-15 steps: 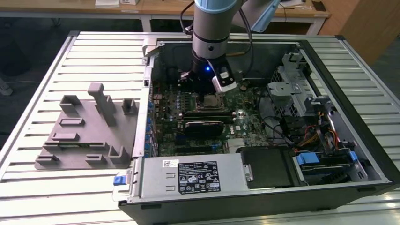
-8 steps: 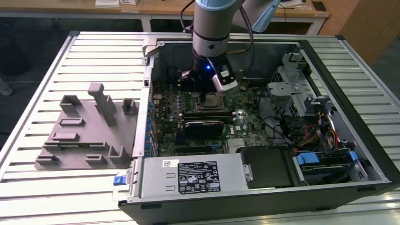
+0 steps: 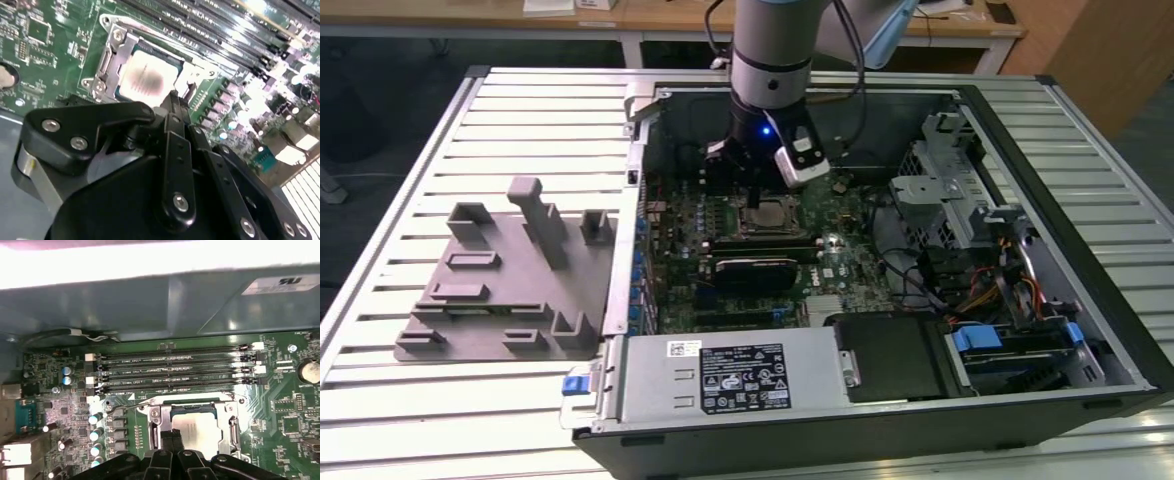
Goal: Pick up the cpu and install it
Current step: 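Close the cpu cover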
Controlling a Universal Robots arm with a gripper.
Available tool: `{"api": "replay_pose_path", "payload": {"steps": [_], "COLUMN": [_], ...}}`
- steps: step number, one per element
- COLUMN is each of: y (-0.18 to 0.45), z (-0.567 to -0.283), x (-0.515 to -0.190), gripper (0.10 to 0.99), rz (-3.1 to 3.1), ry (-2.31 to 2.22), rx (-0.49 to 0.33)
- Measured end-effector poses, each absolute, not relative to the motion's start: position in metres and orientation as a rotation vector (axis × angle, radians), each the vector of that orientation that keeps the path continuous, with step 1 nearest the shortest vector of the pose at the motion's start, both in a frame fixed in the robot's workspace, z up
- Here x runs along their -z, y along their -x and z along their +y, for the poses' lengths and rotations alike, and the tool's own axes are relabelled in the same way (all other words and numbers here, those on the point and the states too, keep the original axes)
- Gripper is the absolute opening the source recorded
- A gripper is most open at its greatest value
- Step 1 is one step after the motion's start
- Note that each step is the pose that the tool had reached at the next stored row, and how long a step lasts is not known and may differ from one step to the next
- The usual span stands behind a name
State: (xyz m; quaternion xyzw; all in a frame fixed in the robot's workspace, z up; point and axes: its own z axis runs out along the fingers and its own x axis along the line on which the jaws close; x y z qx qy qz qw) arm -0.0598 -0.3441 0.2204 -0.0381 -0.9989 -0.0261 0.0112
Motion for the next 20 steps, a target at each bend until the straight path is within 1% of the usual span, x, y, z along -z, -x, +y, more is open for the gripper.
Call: {"api": "replay_pose_path", "payload": {"steps": [5,11,20], "y": [0.060,0.055,0.041], "z": [-0.344,-0.344,-0.344], "x": [-0.221,-0.221,-0.220], "gripper": [0.106,0.106,0.106], "rz": [-3.116,-3.122,-3.126], "ry": [0.119,0.120,0.121], "rx": [0.082,0.049,0.043]}}
